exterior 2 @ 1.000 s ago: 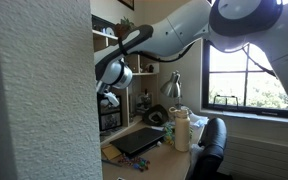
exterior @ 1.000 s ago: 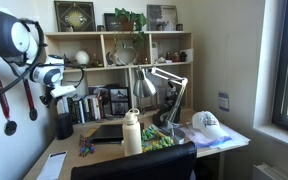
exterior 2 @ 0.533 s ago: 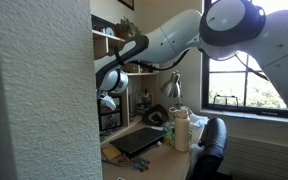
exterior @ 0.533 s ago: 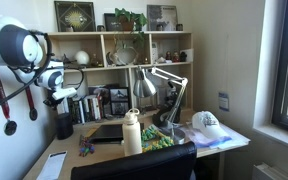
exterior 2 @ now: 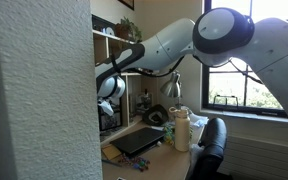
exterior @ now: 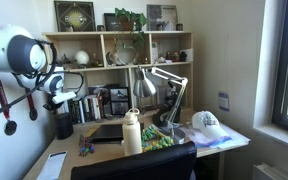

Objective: Click on the button on the black box

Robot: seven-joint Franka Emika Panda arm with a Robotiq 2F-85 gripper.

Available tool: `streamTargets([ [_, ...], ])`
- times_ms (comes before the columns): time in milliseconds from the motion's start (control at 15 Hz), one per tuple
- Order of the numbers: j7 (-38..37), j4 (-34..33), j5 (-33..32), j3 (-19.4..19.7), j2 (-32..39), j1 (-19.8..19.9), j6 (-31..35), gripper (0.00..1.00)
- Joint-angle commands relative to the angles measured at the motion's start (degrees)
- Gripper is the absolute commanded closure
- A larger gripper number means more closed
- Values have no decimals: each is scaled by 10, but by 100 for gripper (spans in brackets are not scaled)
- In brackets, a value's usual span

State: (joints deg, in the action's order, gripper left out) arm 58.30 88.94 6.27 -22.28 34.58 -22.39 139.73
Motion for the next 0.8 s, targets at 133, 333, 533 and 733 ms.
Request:
streamTargets([
  [133,-26,-38,-42,2,23,-5,-17,100],
  [333,-33,-47,-53,2,32,-5,-22,100],
  [533,-38,-52,-61,3,39,-6,-22,100],
  [733,-43,-54,-68,5,43,-6,-19,100],
])
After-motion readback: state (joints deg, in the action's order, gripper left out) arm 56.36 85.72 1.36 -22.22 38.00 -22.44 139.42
